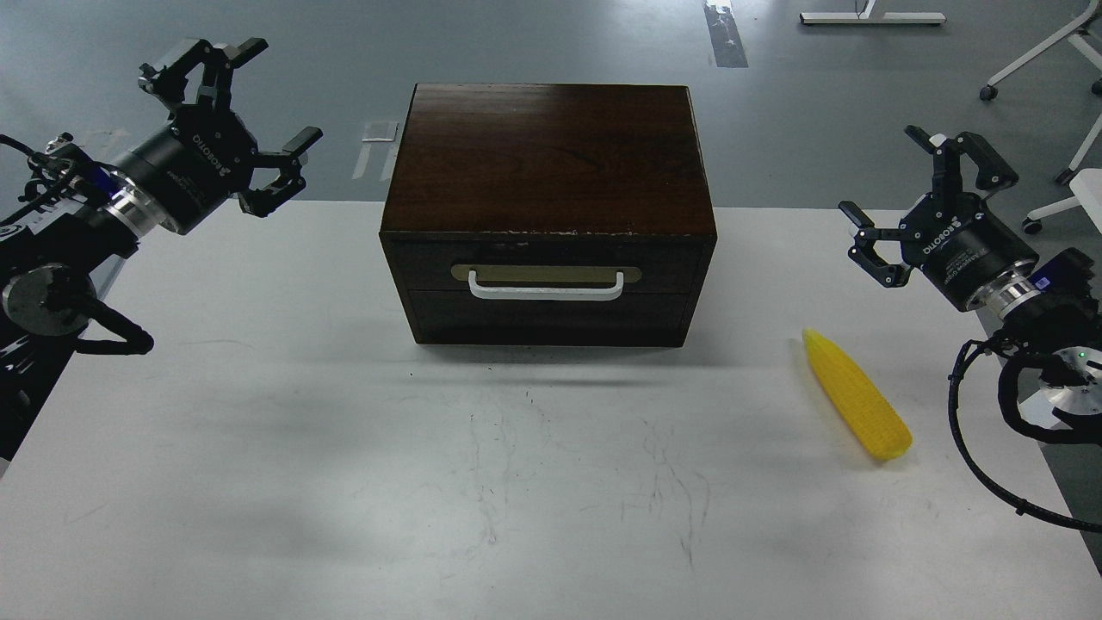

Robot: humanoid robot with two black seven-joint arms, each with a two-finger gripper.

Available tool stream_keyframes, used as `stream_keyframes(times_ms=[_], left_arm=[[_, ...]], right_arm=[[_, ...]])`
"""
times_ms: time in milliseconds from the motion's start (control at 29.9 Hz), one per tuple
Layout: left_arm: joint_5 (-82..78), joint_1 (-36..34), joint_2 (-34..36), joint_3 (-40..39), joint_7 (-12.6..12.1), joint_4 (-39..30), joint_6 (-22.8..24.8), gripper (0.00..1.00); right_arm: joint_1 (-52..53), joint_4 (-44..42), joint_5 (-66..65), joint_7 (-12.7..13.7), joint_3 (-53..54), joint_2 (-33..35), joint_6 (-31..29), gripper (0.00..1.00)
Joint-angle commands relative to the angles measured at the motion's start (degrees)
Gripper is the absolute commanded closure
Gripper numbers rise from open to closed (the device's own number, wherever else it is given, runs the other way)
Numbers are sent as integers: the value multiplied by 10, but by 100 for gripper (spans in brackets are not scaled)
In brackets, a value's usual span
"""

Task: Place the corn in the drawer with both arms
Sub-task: 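Reach the left gripper toward the white drawer handle on the box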

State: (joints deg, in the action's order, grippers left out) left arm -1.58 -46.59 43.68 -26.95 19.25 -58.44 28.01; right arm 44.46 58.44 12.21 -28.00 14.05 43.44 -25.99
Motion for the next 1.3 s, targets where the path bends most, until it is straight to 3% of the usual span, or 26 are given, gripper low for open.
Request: stream_keyframes(times_ms=[0, 568, 735, 935, 1069, 1203, 1269], left_arm=[[0, 0, 1, -3, -1, 0, 0, 2], [-21, -18, 9, -4, -3, 4, 0, 2], [-169, -90, 20, -7, 10, -16, 0, 2], [-344, -194, 7, -6, 47, -85, 0, 2], [-533, -251, -43, -1, 57, -153, 0, 2], [-717, -260, -94, 1, 61, -185, 0, 2], [-833, -262, -127, 6, 84, -192, 0, 2]], right_arm=[[-1, 0, 0, 0, 0, 0, 1, 0], [0, 0, -1, 0, 1, -1, 0, 0], [2, 0, -1, 0, 1, -1, -1, 0], [5, 0, -2, 0, 0, -1, -1, 0], [7, 0, -2, 0, 0, 0, -1, 0], [7, 0, -2, 0, 0, 1, -1, 0], [7, 0, -2, 0, 0, 3, -1, 0]])
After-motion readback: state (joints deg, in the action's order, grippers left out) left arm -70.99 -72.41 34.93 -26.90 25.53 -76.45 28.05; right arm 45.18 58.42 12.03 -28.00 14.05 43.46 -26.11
